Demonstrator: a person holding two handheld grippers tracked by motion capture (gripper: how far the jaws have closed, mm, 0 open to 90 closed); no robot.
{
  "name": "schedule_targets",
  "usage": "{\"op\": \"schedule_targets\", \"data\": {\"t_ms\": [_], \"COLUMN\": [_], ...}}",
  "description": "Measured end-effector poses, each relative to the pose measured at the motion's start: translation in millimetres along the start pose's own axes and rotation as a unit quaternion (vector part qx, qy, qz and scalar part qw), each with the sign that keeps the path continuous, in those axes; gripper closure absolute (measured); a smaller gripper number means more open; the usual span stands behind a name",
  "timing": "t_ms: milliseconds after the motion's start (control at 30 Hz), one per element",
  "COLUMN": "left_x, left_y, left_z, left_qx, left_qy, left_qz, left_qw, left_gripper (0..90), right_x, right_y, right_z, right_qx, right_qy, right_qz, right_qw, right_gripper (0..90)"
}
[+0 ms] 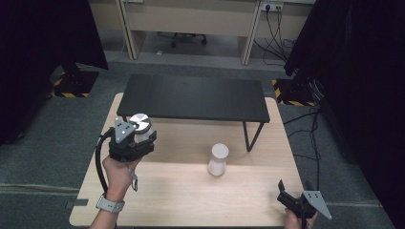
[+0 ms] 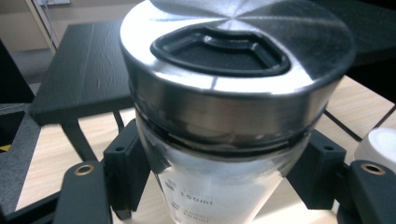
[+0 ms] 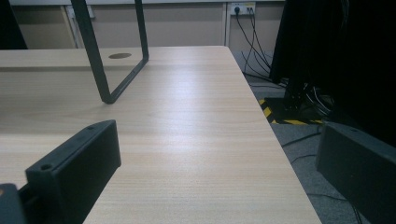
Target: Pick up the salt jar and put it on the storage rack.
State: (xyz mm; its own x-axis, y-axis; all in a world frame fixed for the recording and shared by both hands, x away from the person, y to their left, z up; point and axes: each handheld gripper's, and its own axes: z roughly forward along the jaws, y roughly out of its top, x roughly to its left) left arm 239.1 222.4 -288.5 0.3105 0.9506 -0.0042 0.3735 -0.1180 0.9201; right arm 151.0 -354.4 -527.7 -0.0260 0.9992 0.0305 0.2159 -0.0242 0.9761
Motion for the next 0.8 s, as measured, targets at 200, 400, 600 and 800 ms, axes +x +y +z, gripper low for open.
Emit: {"op": "schedule_targets", "data": {"t_ms": [200,400,600,800], "left_x": [1.8,2.5,5.9,10.3], "left_y": [16.3,32.1,42.8,53.8], "left_z": [8.9,19.3,31.5,45.6], "left_qx": [-0.007,-0.009,-0.006,-0.001], "left_qy": [-0.002,0.0,0.002,0.004], "left_qz": [0.0,0.006,0.005,0.003], "left_qw": [1.0,0.9999,1.0,1.0], "left_gripper": [31.0,31.0,30.9,30.9], "right_x": [0.5,2.6,2.0,3.1], "right_y": [0.5,1.9,2.8,3.2], "right_z": [0.5,1.4,1.7,2.2], "right_qx": [0.002,0.006,0.009,0.011], "right_qy": [-0.001,-0.004,-0.002,-0.004], "right_qz": [-0.001,-0.006,-0.01,-0.014], "right_qw": [1.0,1.0,0.9999,0.9998], "right_gripper": [0.3,0.3,0.3,0.3]}}
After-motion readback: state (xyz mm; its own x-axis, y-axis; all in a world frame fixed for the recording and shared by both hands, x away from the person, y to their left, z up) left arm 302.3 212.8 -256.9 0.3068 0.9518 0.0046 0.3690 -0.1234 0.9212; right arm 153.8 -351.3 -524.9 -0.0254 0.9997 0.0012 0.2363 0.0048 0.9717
